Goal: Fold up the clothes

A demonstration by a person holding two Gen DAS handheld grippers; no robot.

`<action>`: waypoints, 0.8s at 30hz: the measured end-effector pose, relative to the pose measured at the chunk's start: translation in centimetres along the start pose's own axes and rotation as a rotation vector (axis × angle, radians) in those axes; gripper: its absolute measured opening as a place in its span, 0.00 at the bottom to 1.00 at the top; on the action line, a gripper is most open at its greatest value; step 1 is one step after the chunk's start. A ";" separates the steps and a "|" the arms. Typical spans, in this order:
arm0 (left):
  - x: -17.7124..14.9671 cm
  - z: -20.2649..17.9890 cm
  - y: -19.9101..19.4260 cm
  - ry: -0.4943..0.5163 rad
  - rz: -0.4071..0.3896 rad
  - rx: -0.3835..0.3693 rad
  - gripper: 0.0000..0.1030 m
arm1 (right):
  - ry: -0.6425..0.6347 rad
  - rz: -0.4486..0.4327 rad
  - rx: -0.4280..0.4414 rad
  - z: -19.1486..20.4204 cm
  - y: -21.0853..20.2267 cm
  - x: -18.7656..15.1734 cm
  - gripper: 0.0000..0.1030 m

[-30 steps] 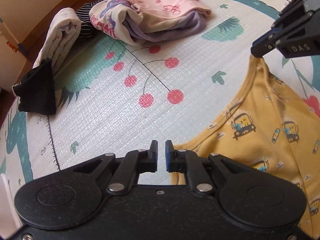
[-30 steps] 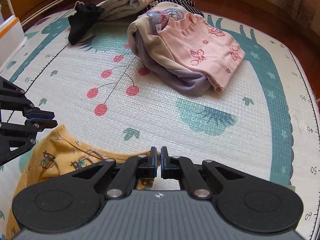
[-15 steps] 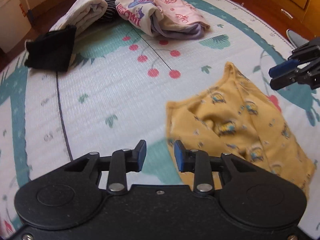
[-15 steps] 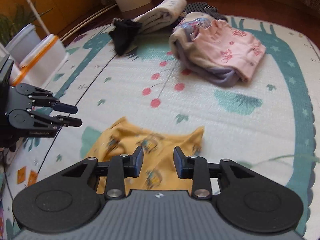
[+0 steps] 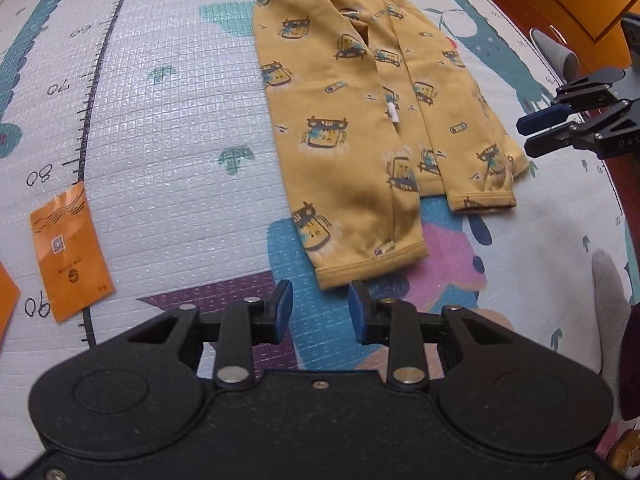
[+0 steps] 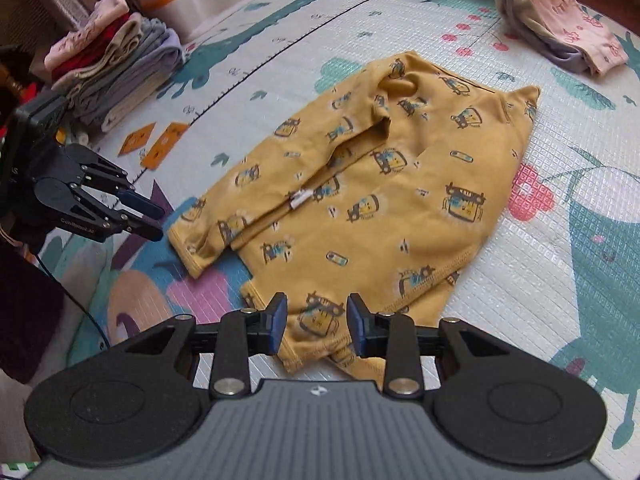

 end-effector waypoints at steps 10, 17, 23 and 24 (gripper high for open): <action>0.7 0.9 1.7 -0.151 0.040 -0.050 0.28 | -0.056 -0.019 -0.012 0.6 2.3 1.8 0.33; 0.9 3.1 1.3 -0.260 0.028 -0.063 0.04 | -0.085 0.014 -0.032 0.4 4.4 1.9 0.33; 3.4 7.6 -1.1 -0.222 -0.078 0.072 0.03 | -0.064 0.041 -0.058 -0.4 5.0 1.4 0.33; 3.9 8.5 -1.4 -0.217 -0.095 0.102 0.03 | -0.061 0.043 -0.060 -0.5 5.1 1.3 0.33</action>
Point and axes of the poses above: each gripper's, at about its wrist camera, not at the fingertips, and y roughly the way its jaws point, z to its left, x to its top, the point moved 4 cm from there along y, roughly the way its jaws point, and after that the axes turned 7 degrees about x, right-handed, at the moved point
